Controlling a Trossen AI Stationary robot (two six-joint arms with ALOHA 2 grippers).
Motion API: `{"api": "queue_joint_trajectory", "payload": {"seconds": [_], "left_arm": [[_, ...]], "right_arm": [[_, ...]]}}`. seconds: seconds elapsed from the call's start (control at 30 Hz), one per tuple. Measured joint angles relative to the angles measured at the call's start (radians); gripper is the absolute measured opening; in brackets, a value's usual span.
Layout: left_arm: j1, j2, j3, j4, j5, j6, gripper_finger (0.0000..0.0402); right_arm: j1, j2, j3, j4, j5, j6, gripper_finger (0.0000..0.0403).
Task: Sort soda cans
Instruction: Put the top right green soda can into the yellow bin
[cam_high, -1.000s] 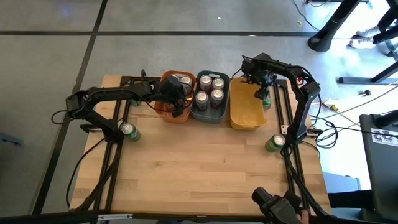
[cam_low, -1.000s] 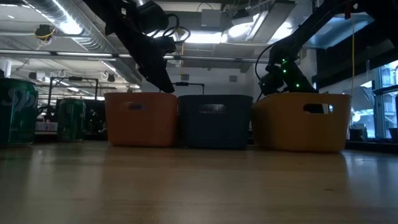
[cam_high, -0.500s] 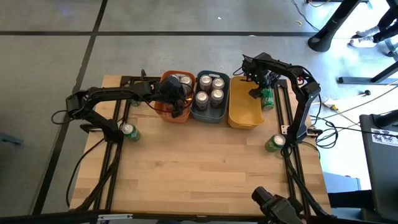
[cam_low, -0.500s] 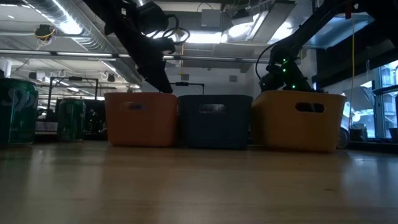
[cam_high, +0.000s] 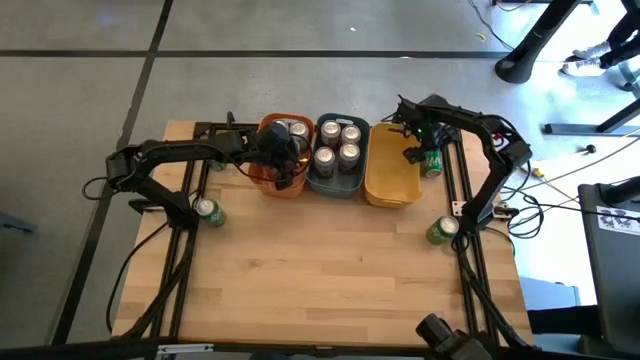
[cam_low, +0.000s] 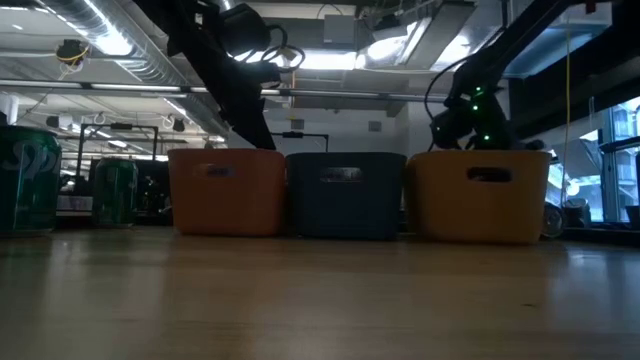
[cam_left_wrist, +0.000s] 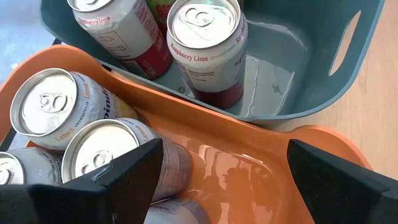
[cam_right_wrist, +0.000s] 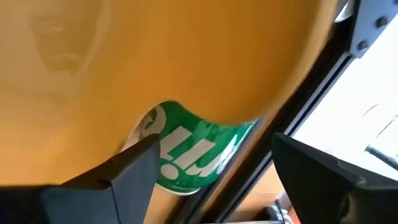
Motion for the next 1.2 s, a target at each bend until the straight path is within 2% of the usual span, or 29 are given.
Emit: {"api": "queue_joint_trajectory", "payload": {"seconds": [0.33,0.5,1.2], "left_arm": [[0.0,0.0,0.0,0.001,0.0,0.017,0.0331],[0.0,0.0,0.0,0.001,0.0,0.014,0.0331],[0.0,0.0,0.0,0.001,0.0,-0.01,0.0331]], "right_arm": [[0.0,-0.092,-0.157,0.162,-0.006,0.038,0.0303],[-0.001,-0.094,-0.176,0.231,-0.016,0.066,0.0303],[0.013,-0.096,-0.259,0.358,0.064,0.034,0.0304]]}}
